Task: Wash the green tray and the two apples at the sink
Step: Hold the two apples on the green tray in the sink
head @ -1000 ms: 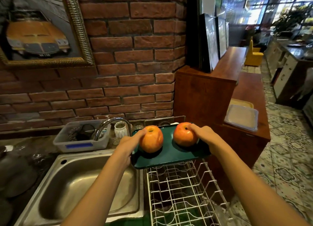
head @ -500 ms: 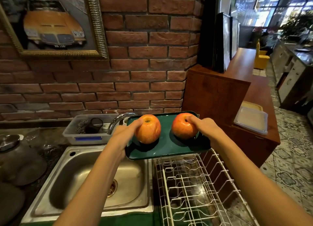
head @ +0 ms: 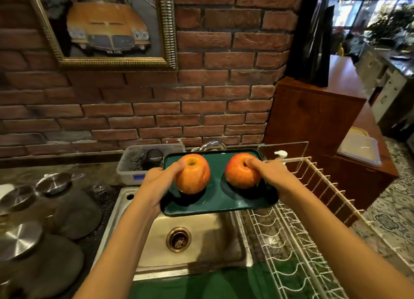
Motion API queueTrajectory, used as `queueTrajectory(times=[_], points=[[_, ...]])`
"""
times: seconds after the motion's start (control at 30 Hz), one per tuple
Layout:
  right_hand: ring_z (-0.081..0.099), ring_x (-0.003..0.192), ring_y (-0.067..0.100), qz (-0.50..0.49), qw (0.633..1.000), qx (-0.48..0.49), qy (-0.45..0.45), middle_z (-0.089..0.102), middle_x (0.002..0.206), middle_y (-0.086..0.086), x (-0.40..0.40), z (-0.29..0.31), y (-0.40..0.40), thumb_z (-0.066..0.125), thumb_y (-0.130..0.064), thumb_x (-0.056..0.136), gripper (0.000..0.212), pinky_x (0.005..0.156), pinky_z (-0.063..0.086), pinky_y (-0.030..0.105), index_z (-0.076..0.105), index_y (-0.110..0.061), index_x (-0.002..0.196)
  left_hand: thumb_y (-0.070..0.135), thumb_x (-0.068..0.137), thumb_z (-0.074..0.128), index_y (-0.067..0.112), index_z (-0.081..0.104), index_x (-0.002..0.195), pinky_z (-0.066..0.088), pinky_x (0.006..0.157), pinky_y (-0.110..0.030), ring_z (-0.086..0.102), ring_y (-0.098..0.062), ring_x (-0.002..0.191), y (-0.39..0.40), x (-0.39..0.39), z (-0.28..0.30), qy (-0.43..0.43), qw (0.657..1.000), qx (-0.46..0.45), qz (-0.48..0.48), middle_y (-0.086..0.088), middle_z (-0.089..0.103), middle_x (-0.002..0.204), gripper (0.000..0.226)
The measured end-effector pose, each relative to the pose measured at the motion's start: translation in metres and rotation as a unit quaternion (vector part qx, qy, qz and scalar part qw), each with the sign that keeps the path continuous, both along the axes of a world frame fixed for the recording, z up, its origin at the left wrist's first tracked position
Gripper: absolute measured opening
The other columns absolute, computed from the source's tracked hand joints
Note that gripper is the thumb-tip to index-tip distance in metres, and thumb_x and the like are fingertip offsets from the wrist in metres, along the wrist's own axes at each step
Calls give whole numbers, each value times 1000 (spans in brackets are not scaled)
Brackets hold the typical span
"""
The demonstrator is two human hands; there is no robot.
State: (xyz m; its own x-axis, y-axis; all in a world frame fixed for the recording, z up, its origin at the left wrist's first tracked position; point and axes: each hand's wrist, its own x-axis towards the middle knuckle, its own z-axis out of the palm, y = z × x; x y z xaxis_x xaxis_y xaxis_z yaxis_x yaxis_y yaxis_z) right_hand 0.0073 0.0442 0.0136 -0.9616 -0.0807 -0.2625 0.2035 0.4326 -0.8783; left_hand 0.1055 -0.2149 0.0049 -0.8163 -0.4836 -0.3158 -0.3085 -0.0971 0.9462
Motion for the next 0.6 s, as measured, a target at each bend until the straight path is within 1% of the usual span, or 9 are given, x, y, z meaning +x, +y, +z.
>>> queueTrajectory(times=[0.07,0.13,0.17,0.2,0.27,0.33,0.4,0.47,0.6], points=[[58,76,23,0,1000,-4,-7,62,91,9,10,-7,-18,65,-63,61,67,59,41,31,61,-8,99,53,72,78,13,64,105,52,69,-39,60,-23,88,-19,9,-8,-2,1000,4,-6,-8,63,101,54],[55,72,20,0,1000,-7,-13,60,89,6,19,-17,-33,69,-57,71,54,56,38,29,60,-10,96,55,66,80,12,64,108,54,78,-43,61,-25,92,-36,18,-19,-10,1000,16,-8,-8,64,104,61],[54,70,19,-2,1000,-3,-15,59,87,5,23,-22,-39,69,-54,75,48,54,37,28,60,-11,92,57,62,80,12,64,109,55,79,-44,61,-26,93,-43,22,-24,-16,1000,20,-7,-8,64,104,67],[53,68,18,-4,1000,4,-19,59,85,5,27,-27,-45,69,-53,76,44,54,36,28,60,-12,89,58,61,79,11,64,110,54,74,-42,61,-25,92,-49,27,-29,-21,1000,20,-8,-8,64,103,70],[56,72,20,-2,999,13,-29,62,90,7,35,-37,-56,69,-54,73,49,56,39,29,61,-11,94,61,59,79,14,65,105,47,64,-36,60,-21,88,-61,35,-42,-25,999,16,-12,-5,64,101,66],[59,76,20,2,999,18,-40,64,97,8,42,-48,-68,68,-55,67,57,57,42,29,62,-9,101,66,48,77,21,65,96,45,64,-35,61,-21,89,-72,43,-57,-33,999,13,-11,-2,66,99,67],[59,75,18,1,999,18,-51,64,94,7,46,-63,-78,69,-55,64,58,56,42,28,62,-9,99,68,43,76,25,64,96,47,66,-36,63,-21,92,-82,48,-74,-47,999,20,-9,-1,67,100,69],[59,77,17,1,998,24,-61,63,96,6,46,-82,-87,71,-53,69,56,58,44,30,61,-9,102,66,43,77,24,65,98,47,64,-34,64,-20,92,-91,51,-91,-52,998,32,-9,-1,68,101,70],[58,89,17,0,997,20,-75,61,114,9,42,-125,-105,75,-45,77,68,60,43,29,54,-5,128,65,41,78,26,58,96,48,67,-33,63,-18,94,-108,50,-122,-74,997,32,-10,0,65,104,70]])
